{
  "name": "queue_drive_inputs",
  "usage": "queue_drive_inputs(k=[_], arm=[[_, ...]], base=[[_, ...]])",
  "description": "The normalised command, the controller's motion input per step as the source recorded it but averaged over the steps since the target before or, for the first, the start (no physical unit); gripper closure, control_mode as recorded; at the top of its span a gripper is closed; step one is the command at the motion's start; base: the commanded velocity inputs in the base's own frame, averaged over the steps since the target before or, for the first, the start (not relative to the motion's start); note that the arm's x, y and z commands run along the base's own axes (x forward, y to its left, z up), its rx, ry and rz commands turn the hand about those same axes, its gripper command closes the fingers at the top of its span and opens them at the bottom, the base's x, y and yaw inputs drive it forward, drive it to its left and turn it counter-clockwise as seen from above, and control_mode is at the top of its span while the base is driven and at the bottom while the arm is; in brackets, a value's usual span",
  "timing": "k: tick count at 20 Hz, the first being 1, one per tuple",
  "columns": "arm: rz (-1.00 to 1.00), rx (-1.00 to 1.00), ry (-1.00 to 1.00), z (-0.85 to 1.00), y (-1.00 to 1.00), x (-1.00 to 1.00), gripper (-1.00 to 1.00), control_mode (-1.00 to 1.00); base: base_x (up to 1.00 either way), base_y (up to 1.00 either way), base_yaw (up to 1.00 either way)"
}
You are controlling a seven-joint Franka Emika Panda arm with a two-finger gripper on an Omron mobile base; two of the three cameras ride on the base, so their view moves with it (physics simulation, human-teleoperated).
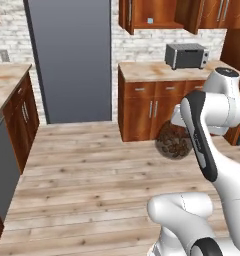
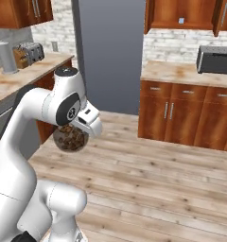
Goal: Pick the jar and candle from the dining table and place them in the open cabinet. Close the cabinet after placing the objects.
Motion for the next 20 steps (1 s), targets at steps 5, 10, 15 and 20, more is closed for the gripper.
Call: queue_drive_inputs(k=[5,10,15,20], arm=[[0.00,0.00,0.00,0.00,0.00,0.00,1.00,1.00],[0.00,0.00,0.00,0.00,0.00,0.00,1.00,1.00],[0.00,0.00,0.00,0.00,0.00,0.00,1.00,1.00],[0.00,0.00,0.00,0.00,0.00,0.00,1.00,1.00]], base=[[0.63,-0.03,0.00],[0.63,-0.04,0.00],[0.62,-0.05,0.00],[0.62,-0.06,0.00]])
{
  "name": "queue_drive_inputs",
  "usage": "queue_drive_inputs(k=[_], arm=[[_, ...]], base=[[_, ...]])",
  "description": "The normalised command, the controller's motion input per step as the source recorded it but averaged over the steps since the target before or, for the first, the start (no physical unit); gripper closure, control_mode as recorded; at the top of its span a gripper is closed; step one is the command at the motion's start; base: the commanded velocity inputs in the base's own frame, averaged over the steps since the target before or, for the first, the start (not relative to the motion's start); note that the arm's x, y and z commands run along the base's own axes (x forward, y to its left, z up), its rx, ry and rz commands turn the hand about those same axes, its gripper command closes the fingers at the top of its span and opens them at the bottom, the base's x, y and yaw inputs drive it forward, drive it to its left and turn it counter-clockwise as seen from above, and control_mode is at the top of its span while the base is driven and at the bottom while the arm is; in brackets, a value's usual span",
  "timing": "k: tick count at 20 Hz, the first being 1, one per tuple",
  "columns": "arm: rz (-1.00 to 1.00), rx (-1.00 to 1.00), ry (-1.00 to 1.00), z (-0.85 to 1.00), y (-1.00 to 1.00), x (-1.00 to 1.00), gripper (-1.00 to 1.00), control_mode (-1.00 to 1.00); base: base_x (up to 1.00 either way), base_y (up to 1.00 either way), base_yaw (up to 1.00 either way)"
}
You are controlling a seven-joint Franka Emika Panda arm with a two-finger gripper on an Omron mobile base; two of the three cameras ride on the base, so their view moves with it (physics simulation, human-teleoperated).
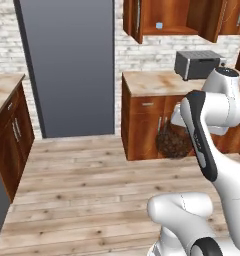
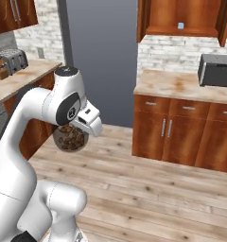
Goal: Pick the jar and candle from the dining table and place them in the open cabinet. Close the cabinet after placing the objects.
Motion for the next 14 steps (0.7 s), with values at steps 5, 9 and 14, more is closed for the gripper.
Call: queue_drive_inputs(k=[5,9,14], arm=[[0.00,0.00,0.00,0.00,0.00,0.00,1.00,1.00],[0.00,0.00,0.00,0.00,0.00,0.00,1.00,1.00],[0.00,0.00,0.00,0.00,0.00,0.00,1.00,1.00]], base=[[0.62,-0.06,0.00],[0.62,-0.07,0.00],[0.62,-0.08,0.00]])
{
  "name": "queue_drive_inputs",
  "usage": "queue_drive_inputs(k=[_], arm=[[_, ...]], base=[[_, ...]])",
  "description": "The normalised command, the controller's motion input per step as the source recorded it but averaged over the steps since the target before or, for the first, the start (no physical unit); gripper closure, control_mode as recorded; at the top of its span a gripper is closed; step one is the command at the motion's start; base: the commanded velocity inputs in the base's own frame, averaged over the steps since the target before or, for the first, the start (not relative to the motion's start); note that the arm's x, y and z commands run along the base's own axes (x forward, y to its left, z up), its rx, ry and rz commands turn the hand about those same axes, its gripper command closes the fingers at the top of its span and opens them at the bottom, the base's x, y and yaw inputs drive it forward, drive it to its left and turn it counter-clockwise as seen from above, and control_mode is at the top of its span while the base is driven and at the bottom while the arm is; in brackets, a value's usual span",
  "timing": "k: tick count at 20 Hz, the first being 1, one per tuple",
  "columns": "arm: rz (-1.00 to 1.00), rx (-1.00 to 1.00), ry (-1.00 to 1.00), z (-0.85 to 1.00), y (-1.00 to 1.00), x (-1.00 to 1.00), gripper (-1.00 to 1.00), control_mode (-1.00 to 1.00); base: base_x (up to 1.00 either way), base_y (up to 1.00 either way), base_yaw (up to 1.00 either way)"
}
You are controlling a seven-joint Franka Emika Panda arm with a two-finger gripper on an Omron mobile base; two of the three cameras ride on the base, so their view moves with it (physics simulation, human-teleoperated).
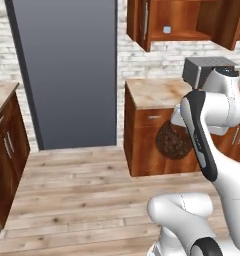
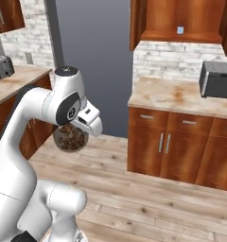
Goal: Pick the jar and candle from the dining table and place them in the open cabinet. Close the cabinet after placing the objects.
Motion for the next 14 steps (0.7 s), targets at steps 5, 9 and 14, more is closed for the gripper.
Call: queue_drive_inputs(k=[5,9,14], arm=[[0.00,0.00,0.00,0.00,0.00,0.00,1.00,1.00],[0.00,0.00,0.00,0.00,0.00,0.00,1.00,1.00],[0.00,0.00,0.00,0.00,0.00,0.00,1.00,1.00]], base=[[0.61,-0.09,0.00],[0.56,-0.19,0.00],[0.46,-0.37,0.00]])
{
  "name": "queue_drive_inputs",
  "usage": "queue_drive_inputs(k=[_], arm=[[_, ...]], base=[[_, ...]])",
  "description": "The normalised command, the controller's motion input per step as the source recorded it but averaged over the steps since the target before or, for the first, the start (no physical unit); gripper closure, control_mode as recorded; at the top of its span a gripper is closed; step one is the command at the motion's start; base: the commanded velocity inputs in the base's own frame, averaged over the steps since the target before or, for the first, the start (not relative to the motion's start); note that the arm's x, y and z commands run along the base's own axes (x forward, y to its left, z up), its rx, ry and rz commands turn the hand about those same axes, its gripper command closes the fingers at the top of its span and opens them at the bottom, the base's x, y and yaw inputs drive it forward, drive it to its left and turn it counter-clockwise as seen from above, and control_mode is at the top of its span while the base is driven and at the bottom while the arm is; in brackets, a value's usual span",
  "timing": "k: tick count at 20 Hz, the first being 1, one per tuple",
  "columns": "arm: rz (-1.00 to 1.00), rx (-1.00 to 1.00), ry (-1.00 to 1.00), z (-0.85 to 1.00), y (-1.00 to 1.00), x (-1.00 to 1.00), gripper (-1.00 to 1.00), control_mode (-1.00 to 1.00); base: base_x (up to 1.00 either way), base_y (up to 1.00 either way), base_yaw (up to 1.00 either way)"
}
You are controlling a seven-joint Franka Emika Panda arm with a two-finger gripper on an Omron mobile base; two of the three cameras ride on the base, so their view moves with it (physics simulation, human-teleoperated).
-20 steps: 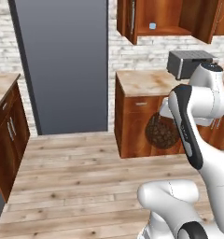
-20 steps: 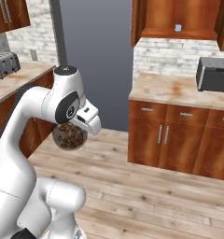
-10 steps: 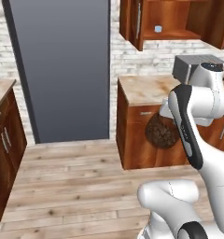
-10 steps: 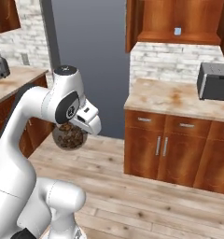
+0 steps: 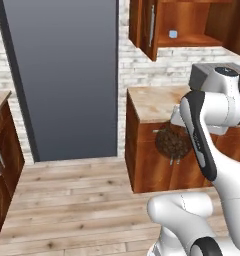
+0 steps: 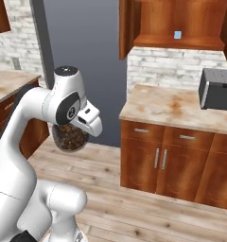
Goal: Pick the jar and candle from the dining table and place them in the open cabinet. Close the cabinet after placing the objects.
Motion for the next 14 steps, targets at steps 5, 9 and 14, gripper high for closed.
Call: queue_drive_inputs(k=[5,9,14], arm=[[0.00,0.00,0.00,0.00,0.00,0.00,1.00,1.00],[0.00,0.00,0.00,0.00,0.00,0.00,1.00,1.00],[0.00,0.00,0.00,0.00,0.00,0.00,1.00,1.00]], base=[[0.29,-0.48,0.00],[0.15,-0.48,0.00],[0.17,-0.48,0.00]])
